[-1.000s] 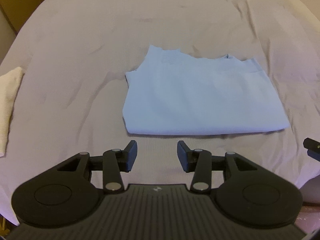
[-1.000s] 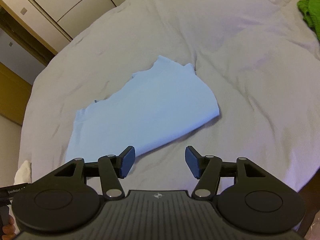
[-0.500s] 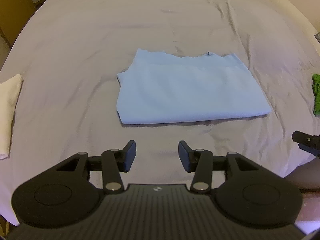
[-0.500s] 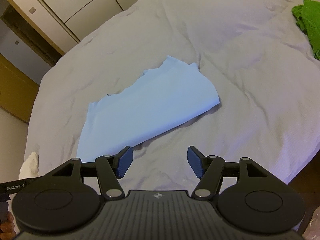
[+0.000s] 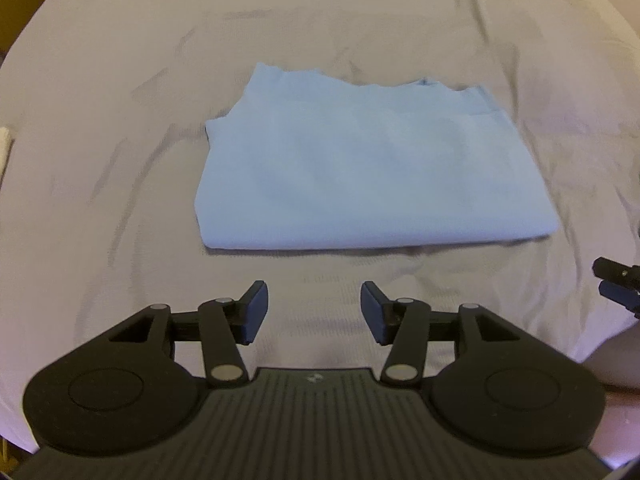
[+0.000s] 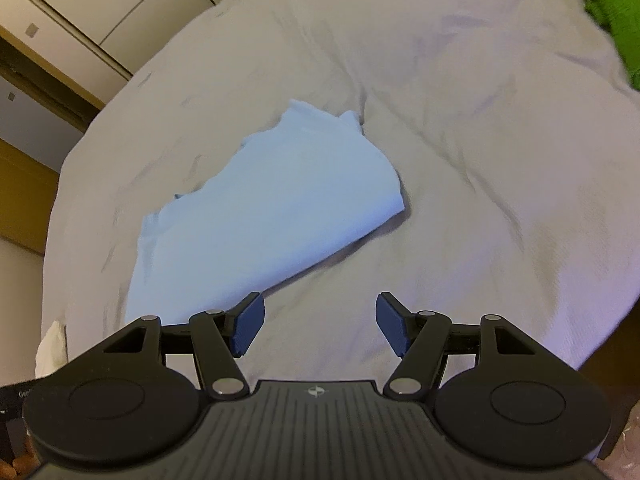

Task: Fold clothes
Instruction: 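Move both open grippers over the folded sweatshirt rectangle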

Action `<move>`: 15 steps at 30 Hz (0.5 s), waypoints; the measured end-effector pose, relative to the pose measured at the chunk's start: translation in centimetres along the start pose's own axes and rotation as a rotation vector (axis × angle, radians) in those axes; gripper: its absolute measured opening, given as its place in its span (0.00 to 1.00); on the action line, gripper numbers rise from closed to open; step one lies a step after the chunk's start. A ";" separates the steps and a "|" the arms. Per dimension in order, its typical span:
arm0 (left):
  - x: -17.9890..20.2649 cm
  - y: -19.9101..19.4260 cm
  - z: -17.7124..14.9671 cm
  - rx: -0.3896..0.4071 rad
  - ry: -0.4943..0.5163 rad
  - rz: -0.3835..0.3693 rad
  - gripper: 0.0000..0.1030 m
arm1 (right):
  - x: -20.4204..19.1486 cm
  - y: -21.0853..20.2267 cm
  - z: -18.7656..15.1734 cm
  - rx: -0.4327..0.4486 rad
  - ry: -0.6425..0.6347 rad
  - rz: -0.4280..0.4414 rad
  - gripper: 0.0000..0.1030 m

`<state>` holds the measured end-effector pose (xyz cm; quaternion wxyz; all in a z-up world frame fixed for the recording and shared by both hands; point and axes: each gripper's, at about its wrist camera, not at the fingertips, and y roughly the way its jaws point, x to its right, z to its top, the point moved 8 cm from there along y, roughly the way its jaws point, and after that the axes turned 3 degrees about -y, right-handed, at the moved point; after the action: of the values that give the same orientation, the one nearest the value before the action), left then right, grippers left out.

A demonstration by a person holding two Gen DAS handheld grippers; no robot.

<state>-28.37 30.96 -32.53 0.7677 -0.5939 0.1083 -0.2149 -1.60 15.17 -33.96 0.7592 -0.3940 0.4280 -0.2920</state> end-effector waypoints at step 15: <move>1.4 9.6 7.6 -0.046 -0.040 0.043 0.49 | 9.4 13.1 10.3 0.004 0.215 0.182 0.65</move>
<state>-21.99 38.80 -39.51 0.7604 -0.6129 0.1109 -0.1839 13.20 18.23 -45.74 0.7331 -0.3187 0.5401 -0.2633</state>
